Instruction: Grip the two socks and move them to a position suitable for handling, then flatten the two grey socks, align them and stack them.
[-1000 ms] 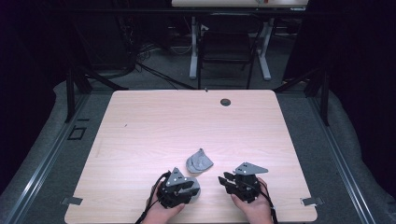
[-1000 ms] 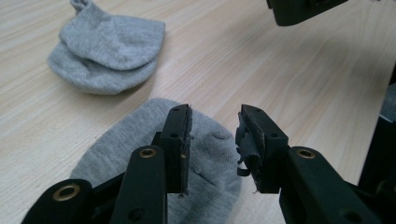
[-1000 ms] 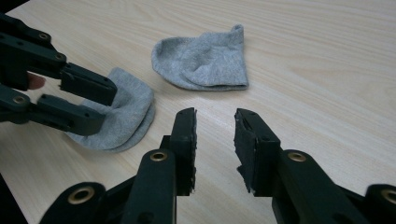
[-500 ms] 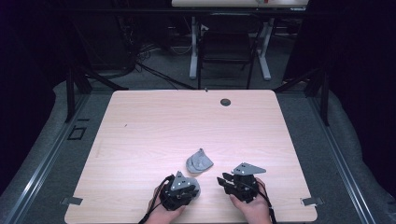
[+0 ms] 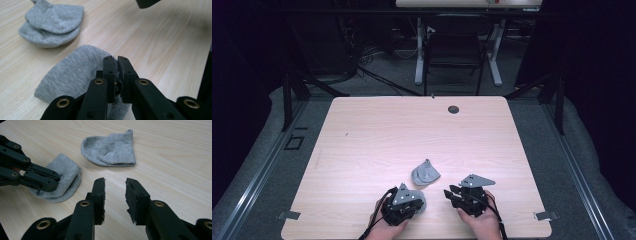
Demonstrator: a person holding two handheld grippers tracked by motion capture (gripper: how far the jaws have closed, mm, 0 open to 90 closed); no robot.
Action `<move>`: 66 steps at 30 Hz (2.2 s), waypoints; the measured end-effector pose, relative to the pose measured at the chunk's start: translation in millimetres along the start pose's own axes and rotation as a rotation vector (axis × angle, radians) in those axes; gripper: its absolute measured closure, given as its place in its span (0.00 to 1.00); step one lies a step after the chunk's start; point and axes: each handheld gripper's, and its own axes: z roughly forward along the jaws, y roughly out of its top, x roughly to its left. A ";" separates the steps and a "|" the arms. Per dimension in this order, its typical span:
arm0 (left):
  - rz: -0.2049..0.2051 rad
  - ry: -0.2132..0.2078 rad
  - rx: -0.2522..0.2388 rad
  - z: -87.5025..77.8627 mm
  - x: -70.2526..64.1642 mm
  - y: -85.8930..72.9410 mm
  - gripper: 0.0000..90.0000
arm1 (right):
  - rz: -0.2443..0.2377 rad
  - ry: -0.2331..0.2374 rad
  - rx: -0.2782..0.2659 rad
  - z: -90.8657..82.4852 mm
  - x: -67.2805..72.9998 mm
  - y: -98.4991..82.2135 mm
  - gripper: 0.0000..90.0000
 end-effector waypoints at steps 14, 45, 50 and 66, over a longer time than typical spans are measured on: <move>-0.011 -0.019 -0.079 -24.2 8.4 6.4 0.97 | -0.093 0.123 0.065 22.9 22.4 8.5 0.91; -0.045 0.006 -0.103 -46.6 23.2 0.6 0.96 | -0.202 0.129 0.145 57.5 42.7 3.2 0.99; -0.045 0.028 -0.081 -49.9 26.0 -3.6 0.96 | -0.194 0.124 0.149 54.7 39.3 2.2 0.99; -0.127 0.062 0.004 -54.4 41.2 -23.7 0.96 | -0.197 0.112 0.181 45.7 33.3 -0.2 0.99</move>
